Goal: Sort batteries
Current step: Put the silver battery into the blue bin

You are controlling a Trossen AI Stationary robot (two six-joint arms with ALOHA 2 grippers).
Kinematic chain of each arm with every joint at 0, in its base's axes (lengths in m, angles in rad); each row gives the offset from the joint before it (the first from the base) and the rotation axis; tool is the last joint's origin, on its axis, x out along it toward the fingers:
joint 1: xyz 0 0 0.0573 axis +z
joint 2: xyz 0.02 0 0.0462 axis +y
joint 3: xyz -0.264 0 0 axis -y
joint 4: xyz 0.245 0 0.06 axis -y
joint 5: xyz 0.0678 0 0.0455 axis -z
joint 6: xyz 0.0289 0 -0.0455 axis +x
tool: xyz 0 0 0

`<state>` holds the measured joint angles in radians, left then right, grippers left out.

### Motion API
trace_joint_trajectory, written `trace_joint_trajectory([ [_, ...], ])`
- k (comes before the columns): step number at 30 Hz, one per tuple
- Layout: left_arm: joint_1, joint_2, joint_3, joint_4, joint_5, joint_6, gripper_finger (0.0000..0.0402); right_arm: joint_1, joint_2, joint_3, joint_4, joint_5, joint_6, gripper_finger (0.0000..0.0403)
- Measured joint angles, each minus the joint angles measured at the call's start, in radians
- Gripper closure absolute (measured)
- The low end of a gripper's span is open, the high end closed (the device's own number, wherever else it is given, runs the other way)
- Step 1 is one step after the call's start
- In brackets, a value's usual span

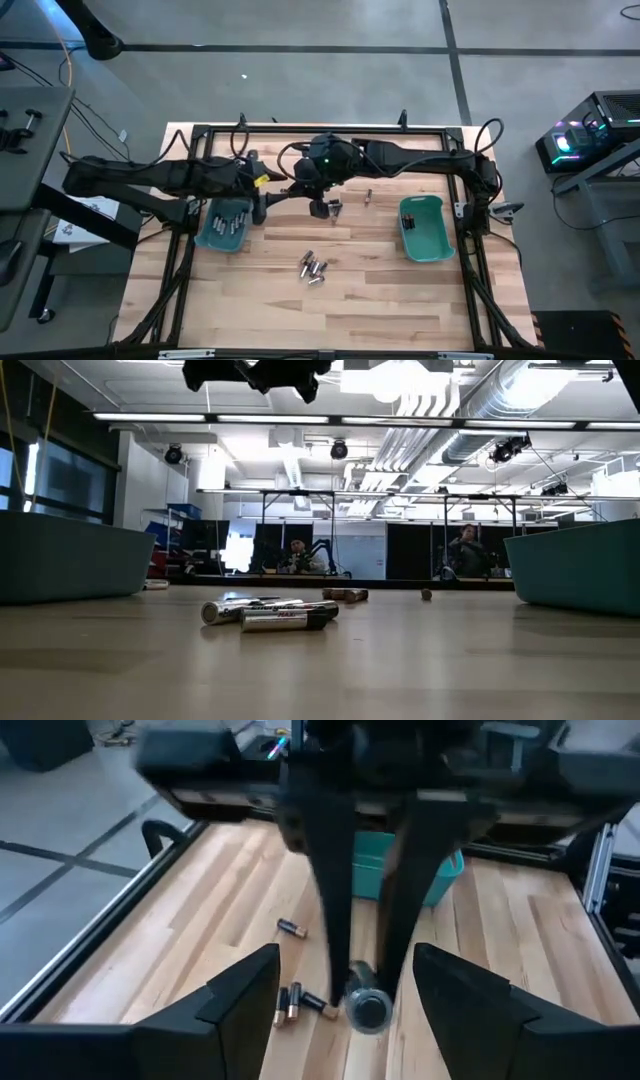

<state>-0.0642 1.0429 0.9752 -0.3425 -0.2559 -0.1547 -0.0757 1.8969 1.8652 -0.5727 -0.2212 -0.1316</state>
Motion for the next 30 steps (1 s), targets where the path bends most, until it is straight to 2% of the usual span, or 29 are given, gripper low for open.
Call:
trace_joint_trajectory([
  [6, -0.009, 0.017, 0.0, -0.003, 0.0, -0.033, 0.02, 0.0, 0.0, 0.0, 0.008, 0.0, 0.02, 0.0383],
  [24, -0.018, 0.004, 0.0, -0.047, 0.028, -0.051, 0.0315, -0.001, 0.0, 0.0, 0.008, -0.005, 0.022, 0.0383],
  [30, -0.018, 0.003, 0.0, -0.046, 0.034, -0.068, 0.0356, 0.0, 0.0, -0.001, 0.006, -0.005, 0.023, 0.0369],
])
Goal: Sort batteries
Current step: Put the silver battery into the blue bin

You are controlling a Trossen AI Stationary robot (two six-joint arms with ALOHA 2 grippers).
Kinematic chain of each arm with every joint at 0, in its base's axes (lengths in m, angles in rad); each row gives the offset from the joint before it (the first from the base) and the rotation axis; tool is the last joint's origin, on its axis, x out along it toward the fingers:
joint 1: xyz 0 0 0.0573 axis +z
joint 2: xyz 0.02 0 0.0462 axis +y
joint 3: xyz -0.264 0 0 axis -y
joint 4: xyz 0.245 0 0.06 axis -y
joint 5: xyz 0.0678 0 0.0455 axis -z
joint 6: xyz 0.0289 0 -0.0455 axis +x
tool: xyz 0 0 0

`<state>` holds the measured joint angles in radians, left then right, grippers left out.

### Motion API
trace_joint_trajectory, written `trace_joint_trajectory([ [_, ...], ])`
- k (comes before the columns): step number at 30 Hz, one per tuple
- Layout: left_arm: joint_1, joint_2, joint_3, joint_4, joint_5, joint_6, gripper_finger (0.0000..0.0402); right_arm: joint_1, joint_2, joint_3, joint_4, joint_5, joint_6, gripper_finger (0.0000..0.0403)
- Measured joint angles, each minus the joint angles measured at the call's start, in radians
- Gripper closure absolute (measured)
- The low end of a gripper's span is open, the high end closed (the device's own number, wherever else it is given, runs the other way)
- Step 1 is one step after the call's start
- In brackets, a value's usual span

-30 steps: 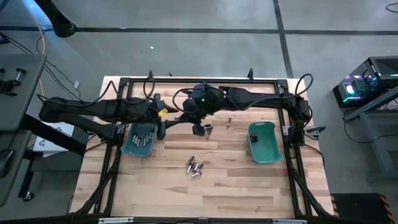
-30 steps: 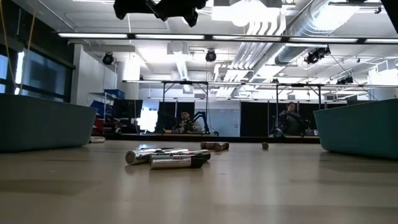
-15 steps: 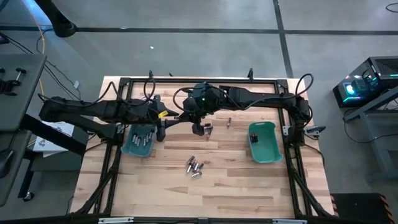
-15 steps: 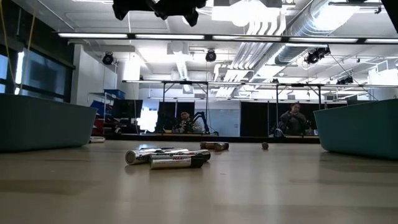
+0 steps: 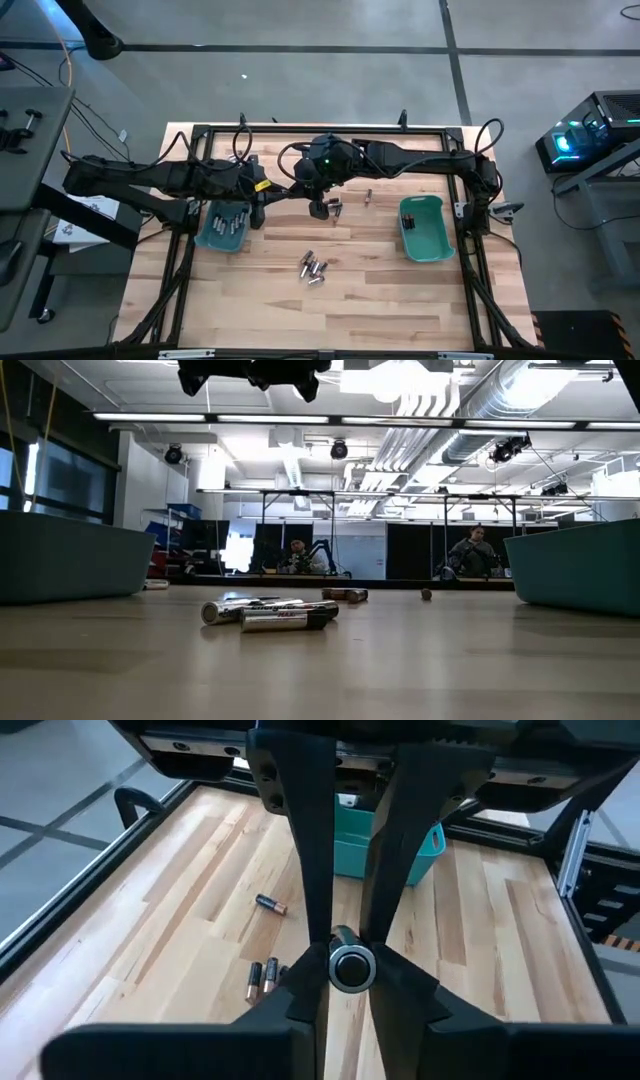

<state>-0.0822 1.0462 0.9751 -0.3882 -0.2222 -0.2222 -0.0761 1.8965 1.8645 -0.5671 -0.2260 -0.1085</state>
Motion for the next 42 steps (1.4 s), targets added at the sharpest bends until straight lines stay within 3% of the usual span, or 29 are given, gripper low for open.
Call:
trace_joint_trajectory([
  [3, 0.0, 0.0, 0.0, 0.0, 0.0, -0.02, 0.0347, 0.0, 0.0, 0.0, 0.001, 0.0, 0.0, 0.0372],
  [10, 0.0, 0.0, 0.0, 0.005, 0.011, -0.038, 0.0253, 0.0, 0.0, 0.0, 0.003, 0.005, 0.007, 0.0372],
  [14, 0.0, 0.0, 0.0, 0.004, 0.011, -0.038, 0.0237, 0.0, 0.0, 0.0, 0.003, 0.005, 0.007, 0.0372],
  [18, 0.0, 0.0, 0.0, 0.004, 0.011, -0.038, 0.0251, 0.0, 0.0, 0.0, 0.003, 0.004, 0.007, 0.0372],
  [31, 0.001, -0.012, 0.0, 0.006, 0.01, -0.038, 0.0346, 0.0, 0.0, 0.0, 0.005, 0.0, 0.007, 0.0371],
  [37, 0.001, -0.02, -0.001, 0.013, 0.011, -0.038, 0.0362, 0.0, -0.001, 0.0, 0.012, 0.0, 0.049, 0.0365],
  [42, 0.0, -0.019, -0.001, 0.012, 0.01, -0.059, 0.0362, -0.007, -0.001, 0.0, -0.008, 0.0, 0.066, 0.0328],
])
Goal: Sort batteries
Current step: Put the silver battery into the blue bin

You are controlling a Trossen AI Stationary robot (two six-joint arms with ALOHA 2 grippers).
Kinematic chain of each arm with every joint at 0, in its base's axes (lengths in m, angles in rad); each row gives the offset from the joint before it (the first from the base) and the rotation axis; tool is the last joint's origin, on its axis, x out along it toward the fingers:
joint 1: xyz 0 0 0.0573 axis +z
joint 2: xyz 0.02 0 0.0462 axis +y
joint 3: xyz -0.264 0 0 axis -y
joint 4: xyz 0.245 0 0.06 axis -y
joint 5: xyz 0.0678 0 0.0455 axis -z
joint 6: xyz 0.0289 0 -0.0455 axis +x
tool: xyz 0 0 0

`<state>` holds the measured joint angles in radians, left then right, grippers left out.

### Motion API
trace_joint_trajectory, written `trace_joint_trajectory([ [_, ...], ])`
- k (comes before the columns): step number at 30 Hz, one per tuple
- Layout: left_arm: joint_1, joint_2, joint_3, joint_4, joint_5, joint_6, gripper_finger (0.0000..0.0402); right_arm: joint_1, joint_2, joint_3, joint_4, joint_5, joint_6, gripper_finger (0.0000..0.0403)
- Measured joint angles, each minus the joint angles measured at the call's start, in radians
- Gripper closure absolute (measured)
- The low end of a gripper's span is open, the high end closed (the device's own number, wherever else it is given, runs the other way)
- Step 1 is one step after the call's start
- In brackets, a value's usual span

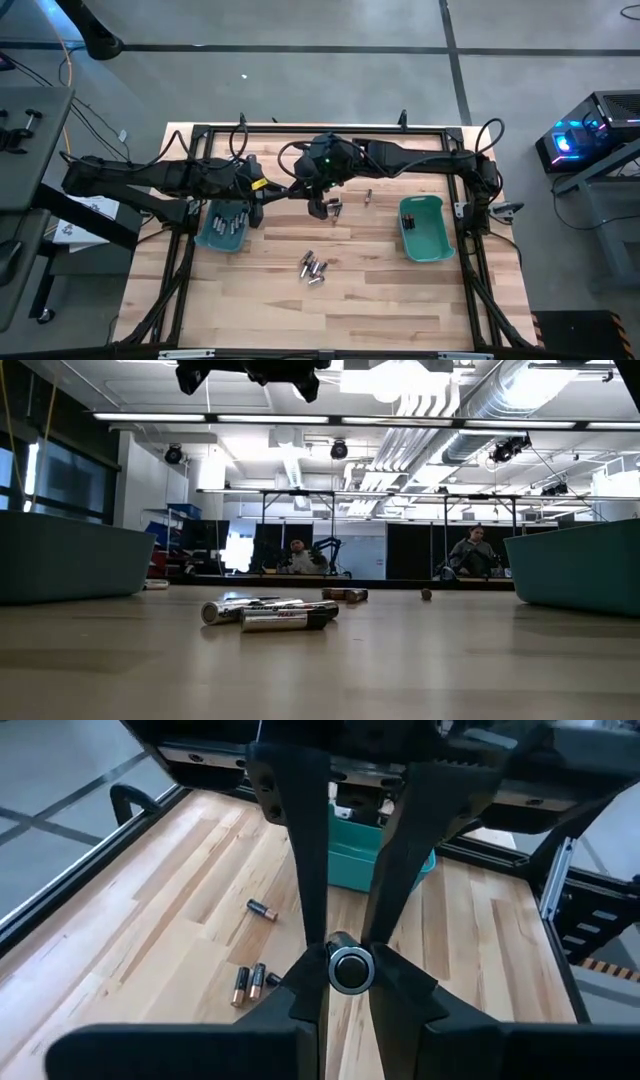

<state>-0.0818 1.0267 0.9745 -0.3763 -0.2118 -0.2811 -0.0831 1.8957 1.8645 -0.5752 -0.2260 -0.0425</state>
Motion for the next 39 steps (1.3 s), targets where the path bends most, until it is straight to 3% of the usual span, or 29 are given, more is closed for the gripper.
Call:
trace_joint_trajectory([
  [5, 0.0, -0.05, 0.0, -0.008, -0.048, -0.04, 0.0362, -0.044, -0.005, -0.003, -0.199, -0.026, 0.057, 0.0267],
  [7, 0.0, -0.086, 0.0, -0.01, -0.073, -0.04, 0.0362, -0.051, -0.007, -0.041, -0.201, -0.045, 0.046, 0.0251],
  [10, 0.0, -0.146, 0.0, -0.007, -0.112, -0.039, 0.0362, -0.026, -0.01, -0.144, -0.097, -0.062, 0.046, 0.0242],
  [15, 0.0, -0.237, 0.0, 0.106, -0.137, 0.024, 0.0362, 0.008, -0.028, -0.214, 0.269, -0.069, 0.159, 0.0241],
  [18, 0.0, -0.264, 0.0, 0.206, -0.133, 0.079, 0.0362, 0.011, -0.041, -0.174, 0.423, -0.07, 0.205, 0.0241],
  [22, 0.0, -0.282, 0.0, 0.336, -0.108, 0.145, 0.0361, -0.001, -0.058, -0.066, 0.499, -0.07, 0.195, 0.0241],
  [30, 0.0, -0.259, 0.001, 0.542, -0.021, 0.226, 0.036, -0.022, -0.068, 0.129, 0.532, -0.059, 0.111, 0.024],
  [39, 0.0, -0.189, 0.0, 0.641, 0.022, 0.233, 0.0359, 0.006, -0.065, 0.156, 0.533, -0.005, -0.058, 0.024],
])
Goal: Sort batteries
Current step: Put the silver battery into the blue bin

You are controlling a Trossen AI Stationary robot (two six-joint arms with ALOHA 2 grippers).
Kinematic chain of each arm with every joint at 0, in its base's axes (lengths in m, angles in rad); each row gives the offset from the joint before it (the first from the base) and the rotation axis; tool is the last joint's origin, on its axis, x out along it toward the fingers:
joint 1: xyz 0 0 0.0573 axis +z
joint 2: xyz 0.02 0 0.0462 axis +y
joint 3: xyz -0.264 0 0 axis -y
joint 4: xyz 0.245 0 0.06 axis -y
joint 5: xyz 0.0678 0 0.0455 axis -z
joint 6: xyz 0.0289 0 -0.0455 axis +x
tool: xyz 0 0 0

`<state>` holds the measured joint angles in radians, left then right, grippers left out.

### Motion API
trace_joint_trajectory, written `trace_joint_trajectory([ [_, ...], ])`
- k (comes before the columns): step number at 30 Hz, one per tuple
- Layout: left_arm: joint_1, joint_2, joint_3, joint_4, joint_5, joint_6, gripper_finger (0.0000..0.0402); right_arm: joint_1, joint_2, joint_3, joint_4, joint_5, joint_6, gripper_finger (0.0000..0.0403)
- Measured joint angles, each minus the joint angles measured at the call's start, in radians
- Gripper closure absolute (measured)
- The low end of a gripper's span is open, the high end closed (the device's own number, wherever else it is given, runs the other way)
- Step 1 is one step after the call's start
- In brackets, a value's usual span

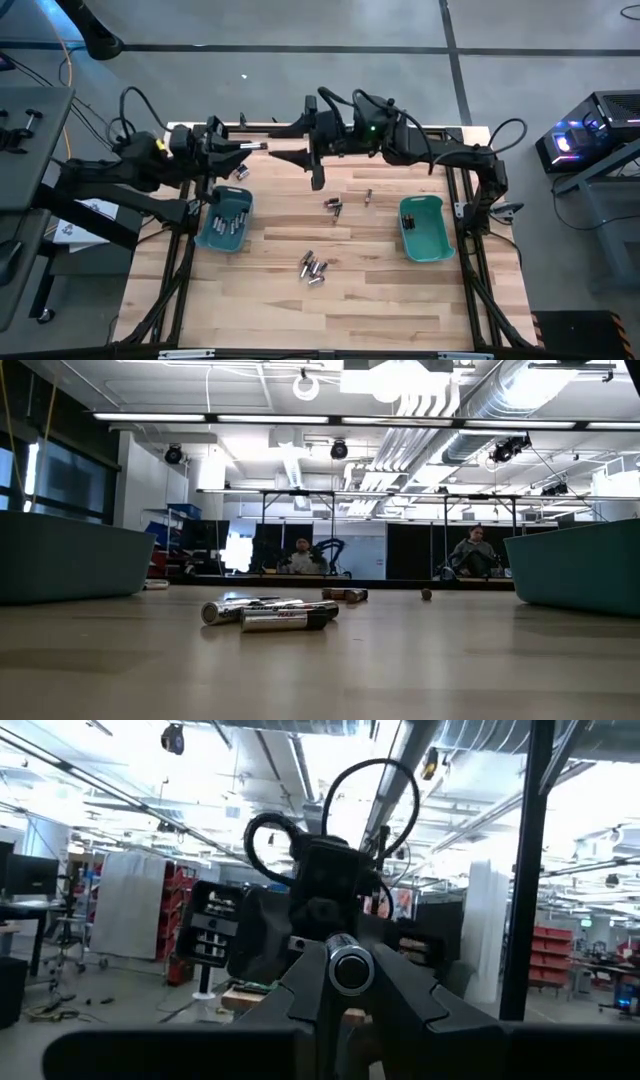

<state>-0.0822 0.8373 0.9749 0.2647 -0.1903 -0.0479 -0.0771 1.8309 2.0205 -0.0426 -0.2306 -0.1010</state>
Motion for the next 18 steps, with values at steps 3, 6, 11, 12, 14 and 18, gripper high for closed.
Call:
trace_joint_trajectory([
  [3, 0.0, 0.024, 0.0, 0.01, 0.001, -0.003, 0.0358, 0.015, 0.0, 0.0, 0.002, 0.016, -0.037, 0.024],
  [6, 0.0, 0.042, 0.0, 0.032, 0.002, -0.003, 0.0358, 0.022, 0.0, 0.0, 0.001, 0.02, -0.056, 0.024],
  [11, 0.0, 0.054, 0.0, 0.031, 0.002, -0.027, 0.0358, 0.028, 0.0, 0.0, -0.004, 0.021, -0.062, 0.0258],
  [12, 0.0, 0.056, 0.0, 0.035, 0.002, -0.027, 0.0358, 0.028, 0.0, 0.0, -0.005, 0.021, -0.061, 0.0267],
  [14, 0.0, 0.057, 0.0, 0.033, 0.004, -0.029, 0.0358, 0.028, 0.0, 0.0, -0.012, 0.021, -0.058, 0.029],
  [18, 0.0, 0.057, 0.0, 0.03, 0.001, -0.03, 0.0358, 0.028, 0.0, 0.0, -0.033, 0.021, -0.058, 0.0343],
])
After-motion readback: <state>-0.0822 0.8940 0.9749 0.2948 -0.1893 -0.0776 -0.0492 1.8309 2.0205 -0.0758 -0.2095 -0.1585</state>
